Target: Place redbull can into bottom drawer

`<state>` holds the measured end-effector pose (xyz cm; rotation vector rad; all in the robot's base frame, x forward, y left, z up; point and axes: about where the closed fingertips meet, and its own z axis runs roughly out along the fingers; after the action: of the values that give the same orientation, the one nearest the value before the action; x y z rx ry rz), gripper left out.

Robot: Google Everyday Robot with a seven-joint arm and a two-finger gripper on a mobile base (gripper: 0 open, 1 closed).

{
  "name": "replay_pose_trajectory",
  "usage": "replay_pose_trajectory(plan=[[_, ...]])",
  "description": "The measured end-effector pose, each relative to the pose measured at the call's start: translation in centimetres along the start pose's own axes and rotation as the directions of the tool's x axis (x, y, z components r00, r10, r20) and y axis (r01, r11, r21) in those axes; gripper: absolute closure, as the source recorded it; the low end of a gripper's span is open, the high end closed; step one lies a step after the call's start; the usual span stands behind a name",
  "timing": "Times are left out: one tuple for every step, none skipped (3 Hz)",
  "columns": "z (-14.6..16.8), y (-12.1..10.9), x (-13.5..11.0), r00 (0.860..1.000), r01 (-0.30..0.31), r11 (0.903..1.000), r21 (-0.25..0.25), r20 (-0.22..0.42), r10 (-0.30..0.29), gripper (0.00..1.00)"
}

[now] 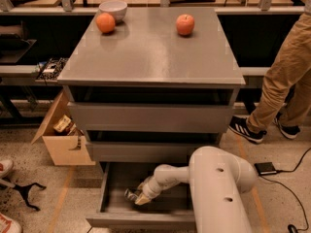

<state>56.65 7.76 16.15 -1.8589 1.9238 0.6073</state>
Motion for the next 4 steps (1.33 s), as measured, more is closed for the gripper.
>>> replay_pose_trajectory(plan=[[0.9,-0.4,-0.5,1.000,0.011,0.9993,0.037,-0.016,-0.010,1.00],[2.2,-1.2,-2.0,0.998,0.045,0.9971,0.061,-0.038,-0.043,1.00],[2.6,-1.9,-3.1,0.997,0.064,0.9947,0.080,-0.039,-0.061,1.00],[2.8,-1.7,-3.0,0.997,0.064,0.9950,0.076,-0.039,-0.061,0.82]])
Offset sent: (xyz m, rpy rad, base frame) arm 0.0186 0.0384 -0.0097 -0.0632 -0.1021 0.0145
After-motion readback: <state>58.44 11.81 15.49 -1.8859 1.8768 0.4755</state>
